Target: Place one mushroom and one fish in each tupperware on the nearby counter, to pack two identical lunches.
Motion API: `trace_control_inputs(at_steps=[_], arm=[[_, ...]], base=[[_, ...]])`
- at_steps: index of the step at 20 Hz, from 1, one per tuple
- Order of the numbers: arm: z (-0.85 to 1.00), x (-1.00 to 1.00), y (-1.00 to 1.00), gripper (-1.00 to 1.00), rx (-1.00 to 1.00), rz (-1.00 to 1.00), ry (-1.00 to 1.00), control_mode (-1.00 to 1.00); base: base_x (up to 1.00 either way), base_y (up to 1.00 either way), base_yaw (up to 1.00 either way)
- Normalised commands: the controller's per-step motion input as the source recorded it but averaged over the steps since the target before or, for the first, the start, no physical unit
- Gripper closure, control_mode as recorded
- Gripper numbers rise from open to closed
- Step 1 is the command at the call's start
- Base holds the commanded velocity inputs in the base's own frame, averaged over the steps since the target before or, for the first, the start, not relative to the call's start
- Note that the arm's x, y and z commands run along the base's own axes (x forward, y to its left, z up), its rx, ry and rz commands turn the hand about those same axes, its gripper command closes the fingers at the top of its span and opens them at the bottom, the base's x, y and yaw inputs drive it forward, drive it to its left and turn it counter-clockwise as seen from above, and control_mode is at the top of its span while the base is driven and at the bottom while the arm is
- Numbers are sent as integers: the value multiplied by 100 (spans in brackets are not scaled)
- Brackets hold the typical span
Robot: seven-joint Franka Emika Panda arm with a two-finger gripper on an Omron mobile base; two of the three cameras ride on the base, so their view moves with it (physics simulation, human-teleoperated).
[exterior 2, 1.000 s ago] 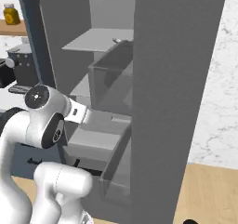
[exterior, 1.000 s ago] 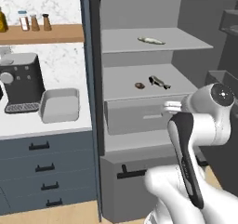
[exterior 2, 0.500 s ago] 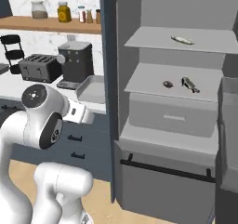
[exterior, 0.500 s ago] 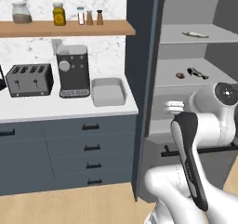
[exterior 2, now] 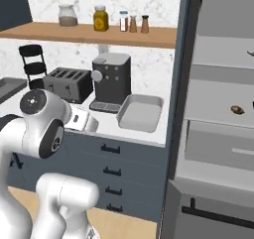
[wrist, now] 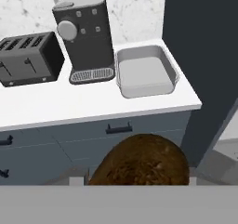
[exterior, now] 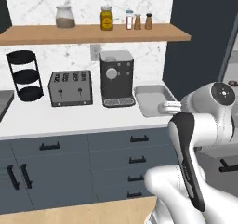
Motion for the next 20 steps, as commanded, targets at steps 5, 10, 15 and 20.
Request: trace_control_inputs(at_steps=[5,10,15,20], arm=[[0,0,0,100,0,0,0,100],[0,0,0,100,0,0,0,100],[0,0,0,100,0,0,0,100],[-18,10,-11,100,-3,-2,0,-100]], base=[[68,0,-11],[65,0,-11],[55,0,-13],[18,-7,-7]])
